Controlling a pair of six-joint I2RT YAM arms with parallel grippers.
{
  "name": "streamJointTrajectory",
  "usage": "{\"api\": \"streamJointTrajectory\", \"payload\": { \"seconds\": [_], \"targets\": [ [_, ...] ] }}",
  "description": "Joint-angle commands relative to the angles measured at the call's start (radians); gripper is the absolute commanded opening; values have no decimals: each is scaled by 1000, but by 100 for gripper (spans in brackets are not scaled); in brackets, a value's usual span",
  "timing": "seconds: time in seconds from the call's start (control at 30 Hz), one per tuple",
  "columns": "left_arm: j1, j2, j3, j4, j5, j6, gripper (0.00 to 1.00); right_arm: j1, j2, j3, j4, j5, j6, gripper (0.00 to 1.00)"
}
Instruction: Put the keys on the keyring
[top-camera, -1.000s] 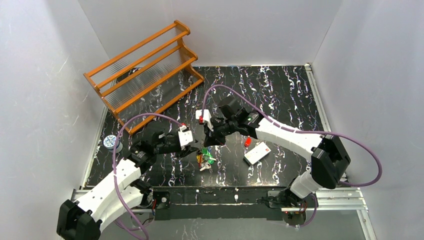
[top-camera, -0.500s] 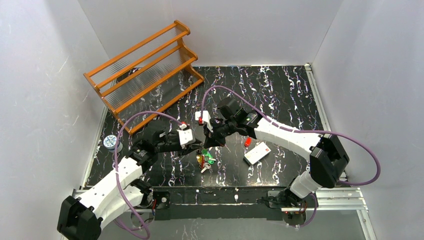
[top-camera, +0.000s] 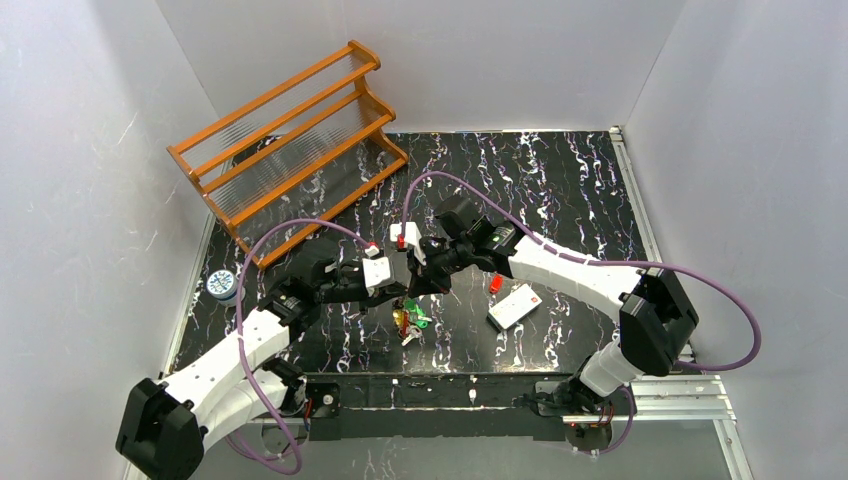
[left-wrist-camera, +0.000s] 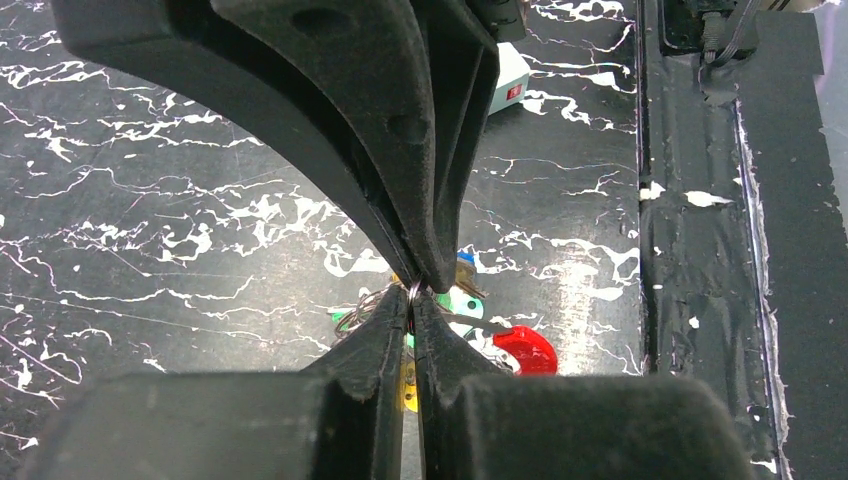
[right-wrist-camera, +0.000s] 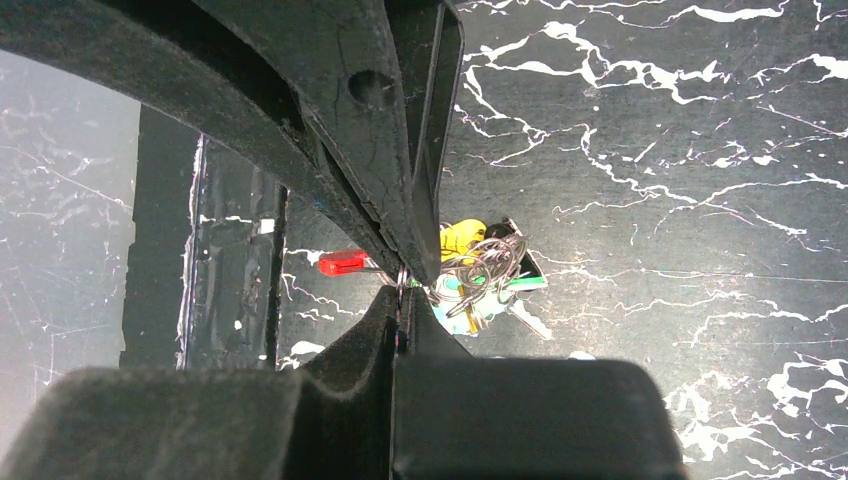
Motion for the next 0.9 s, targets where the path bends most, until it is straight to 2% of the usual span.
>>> {"api": "streamJointTrajectory", "payload": {
  "seconds": [0.0, 0.1, 0.17, 0.23, 0.43, 0.73, 0.87],
  "targets": [
    [-9, -4, -5, 0, 26, 3, 0, 7, -6, 47, 25, -16, 1, 1],
    [-9, -12, -4, -4, 2, 1, 0, 7, -11, 42, 35, -6, -6, 3],
    [-10, -24, -5, -7, -18, -2, 0, 7, -20, 33, 55, 1, -3, 12],
    [-9, -40, -6, -4, -39, -8, 0, 6, -35, 19, 87, 17, 2, 28],
    [-9, -128, -57, 86, -113, -71, 0, 7, -105, -61, 204, 71, 21, 50],
    [-10, -268, -246, 521, -168, -288, 0, 7, -193, -122, 309, 86, 34, 51],
    [-11, -289, -300, 651, -167, -337, 0, 7, -221, -147, 339, 53, 43, 52]
  ]
}}
